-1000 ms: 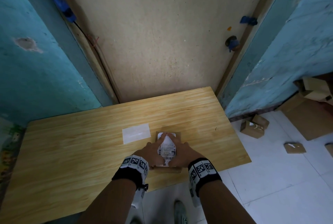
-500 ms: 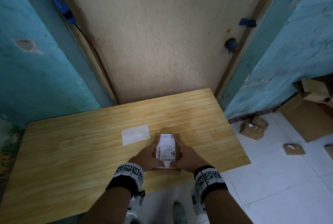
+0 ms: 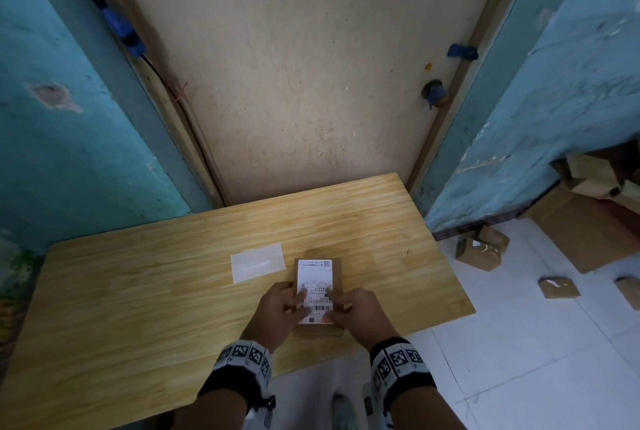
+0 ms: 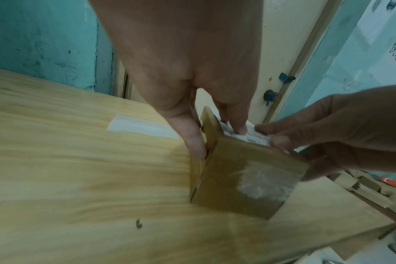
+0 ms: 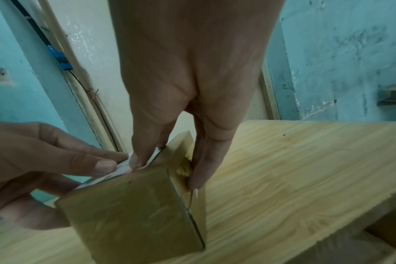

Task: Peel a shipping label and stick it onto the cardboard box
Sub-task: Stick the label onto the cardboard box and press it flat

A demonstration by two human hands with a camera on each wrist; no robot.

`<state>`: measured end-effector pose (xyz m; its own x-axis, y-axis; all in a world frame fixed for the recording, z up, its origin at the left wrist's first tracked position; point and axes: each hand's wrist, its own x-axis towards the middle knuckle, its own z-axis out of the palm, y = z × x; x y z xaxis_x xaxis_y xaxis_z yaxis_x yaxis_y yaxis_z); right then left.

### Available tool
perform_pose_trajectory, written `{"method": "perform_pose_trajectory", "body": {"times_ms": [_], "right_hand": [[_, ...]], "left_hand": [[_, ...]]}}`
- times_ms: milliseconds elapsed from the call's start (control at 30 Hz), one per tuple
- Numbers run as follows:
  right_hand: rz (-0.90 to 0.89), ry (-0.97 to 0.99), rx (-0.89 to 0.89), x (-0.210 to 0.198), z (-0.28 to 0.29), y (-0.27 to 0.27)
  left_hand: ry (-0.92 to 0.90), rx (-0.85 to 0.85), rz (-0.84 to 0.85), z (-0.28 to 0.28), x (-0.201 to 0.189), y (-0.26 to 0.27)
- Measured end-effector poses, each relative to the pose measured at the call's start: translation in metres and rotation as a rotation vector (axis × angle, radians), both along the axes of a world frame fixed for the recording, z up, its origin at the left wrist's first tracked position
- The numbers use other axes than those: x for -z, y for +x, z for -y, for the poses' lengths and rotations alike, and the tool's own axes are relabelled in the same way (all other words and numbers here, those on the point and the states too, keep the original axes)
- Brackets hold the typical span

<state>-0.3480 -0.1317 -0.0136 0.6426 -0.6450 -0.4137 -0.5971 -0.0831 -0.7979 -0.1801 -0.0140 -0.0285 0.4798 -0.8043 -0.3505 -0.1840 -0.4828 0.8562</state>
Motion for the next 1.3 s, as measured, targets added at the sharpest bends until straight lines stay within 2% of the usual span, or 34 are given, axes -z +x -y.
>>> {"method": "perform_pose_trajectory", "body": {"times_ms": [167,267,333,700,933,1100,1300], "right_hand": [[0.039,-0.093,0.089,0.007,-0.018,-0.001],[0.046,-0.154,0.088,0.009,-0.024,0.002],[0.043,-0.184,0.080,0.005,-0.025,0.004],[-0.084,-0.354,0.013,-0.002,-0.036,0.017],[-0.066,-0.331,0.016,0.001,-0.027,0.011],[-0.015,-0.321,-0.027,-0.006,-0.021,0.010],[-0.106,-0.305,-0.128,-0.001,-0.005,0.020]], "left_hand": [[-0.110,-0.003,0.125,-0.008,0.003,-0.016],[-0.045,0.042,0.272,-0.007,0.004,-0.014],[-0.018,0.040,0.301,-0.004,0.000,-0.014],[0.064,0.068,0.325,0.003,-0.018,-0.027],[0.092,0.033,0.262,0.001,-0.013,-0.020],[0.097,0.150,0.224,0.003,-0.022,-0.015],[0.181,0.267,0.165,0.011,-0.018,-0.004]]}}
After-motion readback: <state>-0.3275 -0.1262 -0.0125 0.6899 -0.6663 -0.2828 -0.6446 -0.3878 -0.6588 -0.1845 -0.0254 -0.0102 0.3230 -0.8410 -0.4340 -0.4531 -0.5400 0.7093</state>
